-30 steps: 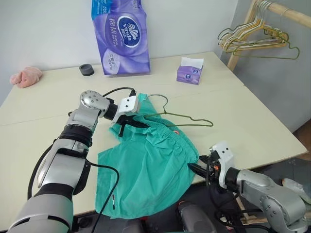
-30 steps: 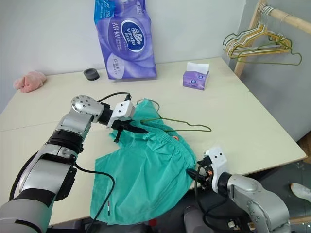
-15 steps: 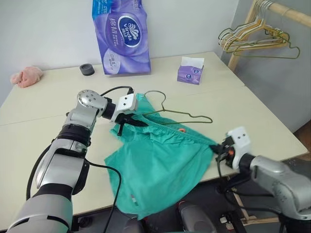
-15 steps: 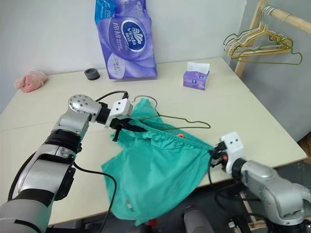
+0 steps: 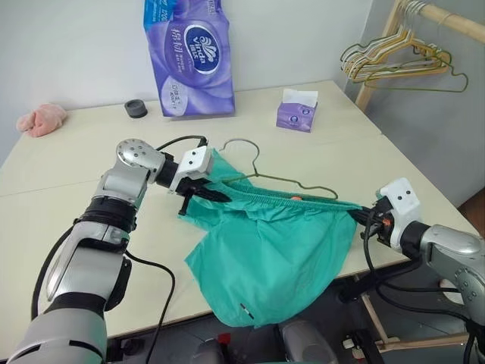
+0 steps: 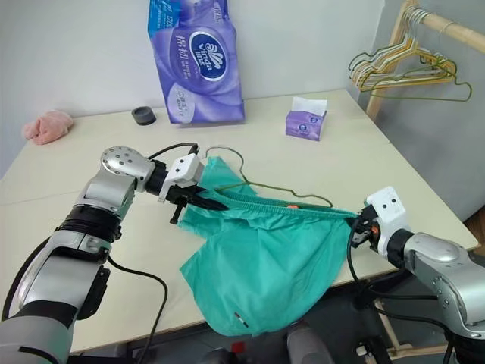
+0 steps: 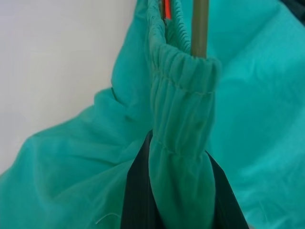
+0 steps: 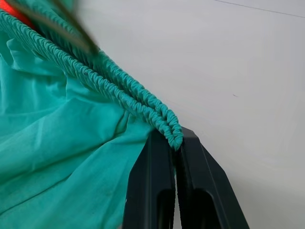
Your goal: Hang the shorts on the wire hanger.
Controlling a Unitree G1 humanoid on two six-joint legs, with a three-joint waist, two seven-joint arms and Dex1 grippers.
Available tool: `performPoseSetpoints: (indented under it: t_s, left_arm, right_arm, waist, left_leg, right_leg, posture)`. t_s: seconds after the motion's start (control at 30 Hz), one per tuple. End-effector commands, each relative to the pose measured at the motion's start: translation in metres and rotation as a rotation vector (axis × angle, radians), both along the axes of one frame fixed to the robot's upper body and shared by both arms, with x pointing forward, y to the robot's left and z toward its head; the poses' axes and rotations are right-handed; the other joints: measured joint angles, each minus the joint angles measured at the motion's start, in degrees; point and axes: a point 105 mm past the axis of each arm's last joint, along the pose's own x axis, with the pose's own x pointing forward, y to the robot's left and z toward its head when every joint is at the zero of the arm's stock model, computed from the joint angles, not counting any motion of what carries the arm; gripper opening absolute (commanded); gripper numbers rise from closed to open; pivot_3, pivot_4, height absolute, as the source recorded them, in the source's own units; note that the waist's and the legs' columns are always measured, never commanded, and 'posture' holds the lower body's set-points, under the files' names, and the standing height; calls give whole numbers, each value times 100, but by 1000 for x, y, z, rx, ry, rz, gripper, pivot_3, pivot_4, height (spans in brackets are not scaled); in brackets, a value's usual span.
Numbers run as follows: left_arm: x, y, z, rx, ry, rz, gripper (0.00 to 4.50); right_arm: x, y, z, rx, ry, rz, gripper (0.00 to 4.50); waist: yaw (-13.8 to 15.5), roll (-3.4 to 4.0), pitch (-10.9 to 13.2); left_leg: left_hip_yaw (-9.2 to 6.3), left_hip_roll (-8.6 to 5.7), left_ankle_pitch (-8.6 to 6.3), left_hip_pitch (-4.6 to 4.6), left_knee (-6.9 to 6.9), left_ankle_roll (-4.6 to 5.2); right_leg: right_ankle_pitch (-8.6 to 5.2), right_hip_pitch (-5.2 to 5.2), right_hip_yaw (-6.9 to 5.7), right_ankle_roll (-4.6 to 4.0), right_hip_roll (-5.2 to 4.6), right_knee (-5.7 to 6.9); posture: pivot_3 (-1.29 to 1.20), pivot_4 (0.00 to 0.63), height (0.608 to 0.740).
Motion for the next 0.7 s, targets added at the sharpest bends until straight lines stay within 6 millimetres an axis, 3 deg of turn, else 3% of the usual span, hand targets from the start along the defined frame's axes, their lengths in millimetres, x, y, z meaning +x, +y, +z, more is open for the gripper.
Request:
performPoseSetpoints:
  t_s: [0.03,0.4,0.53,0.7]
  left_arm:
    - [2,19,5,45,-30,38,0]
    - [12,23,-10,129,-100,64,0]
    - [15,14,-11,89,-107,73,0]
    - [19,3,-11,55,-125,75,0]
  right_arm:
    - [6,-28,16,-47,-54,-111,26]
    - [0,-1,42,-165,-131,58,26]
    - [4,41,67,-202,-211,205,26]
    - [8,80,65,-296,-236,341,26]
  waist:
    - [2,0,0]
    - [-9,3,2]
    - [-47,6,4]
    - [-42,7,4]
  left_leg:
    - [0,0,0,0,0,0]
    - [3,-2,0,0,0,0]
    - [4,0,0,2,0,0]
    - [-2,3,0,-5,-5,0]
  right_leg:
    - [0,0,1,0,0,0]
    - [0,0,1,1,0,-2]
    - [-1,-2,3,1,0,-1]
    - [-1,-5,-4,0,2,-10]
  posture:
    - [-253,90,740]
    - [-263,97,740]
    - [-271,98,740]
    - [-278,98,740]
